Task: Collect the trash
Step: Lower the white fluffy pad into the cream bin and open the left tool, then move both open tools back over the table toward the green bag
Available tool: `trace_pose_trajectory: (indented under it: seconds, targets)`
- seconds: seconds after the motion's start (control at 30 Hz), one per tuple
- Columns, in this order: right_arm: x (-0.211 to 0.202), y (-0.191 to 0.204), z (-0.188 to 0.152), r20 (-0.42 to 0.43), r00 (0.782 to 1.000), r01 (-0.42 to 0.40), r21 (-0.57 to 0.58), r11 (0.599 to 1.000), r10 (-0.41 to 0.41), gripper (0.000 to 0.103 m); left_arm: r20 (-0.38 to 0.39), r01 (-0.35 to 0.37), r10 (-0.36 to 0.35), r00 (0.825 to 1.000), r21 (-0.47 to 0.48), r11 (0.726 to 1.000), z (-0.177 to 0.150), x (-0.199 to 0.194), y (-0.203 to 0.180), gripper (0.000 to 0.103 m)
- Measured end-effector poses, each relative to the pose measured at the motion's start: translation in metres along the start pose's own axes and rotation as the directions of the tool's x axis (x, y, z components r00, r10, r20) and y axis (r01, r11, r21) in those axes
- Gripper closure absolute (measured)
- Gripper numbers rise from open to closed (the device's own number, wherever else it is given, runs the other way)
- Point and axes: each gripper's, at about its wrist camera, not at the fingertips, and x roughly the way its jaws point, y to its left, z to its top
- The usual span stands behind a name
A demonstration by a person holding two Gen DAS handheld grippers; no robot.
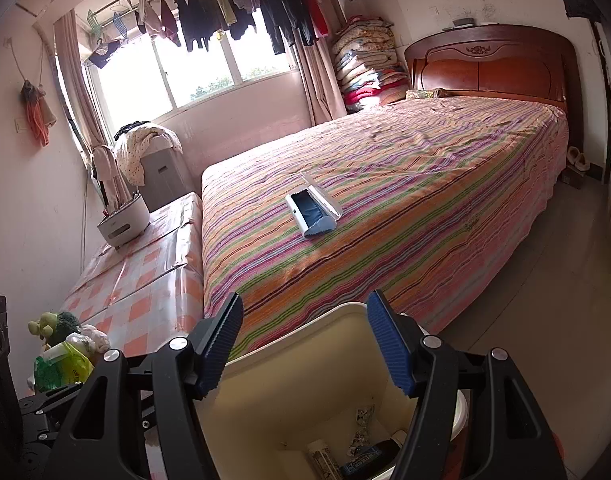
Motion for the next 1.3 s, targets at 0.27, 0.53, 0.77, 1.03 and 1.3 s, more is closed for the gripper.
trace_pose_trajectory:
  seconds: [0.27,0.53,0.77,1.03,1.3]
  targets:
    - [-0.010,-0.014,0.005,0.056,0.998,-0.002,0.077,0.997,-0.002,0.040,0.005,0.002,-0.003,1.000,0.022,1.000,0.000,0.005,-0.016,0.053]
    - [-0.011,-0.015,0.005,0.062,0.998,-0.004,0.091,0.996,-0.002,0.040,0.083,-0.083,0.079,0.993,0.038,0.996,0.001,-0.007,-0.024,0.040]
    - [-0.009,-0.011,0.003,0.056,0.998,-0.010,0.082,0.997,0.005,0.039,0.189,-0.219,0.225,0.956,-0.051,0.974,0.008,-0.031,-0.007,0.025]
    - [-0.008,0.001,0.000,0.050,0.999,-0.021,0.061,0.998,0.018,0.035,0.210,-0.331,0.355,0.911,-0.138,0.933,0.008,-0.046,0.027,0.018]
    - [-0.003,0.021,-0.005,0.030,0.999,-0.045,0.033,0.998,0.044,0.035,0.196,-0.395,0.430,0.881,-0.193,0.898,0.001,-0.060,0.062,0.018]
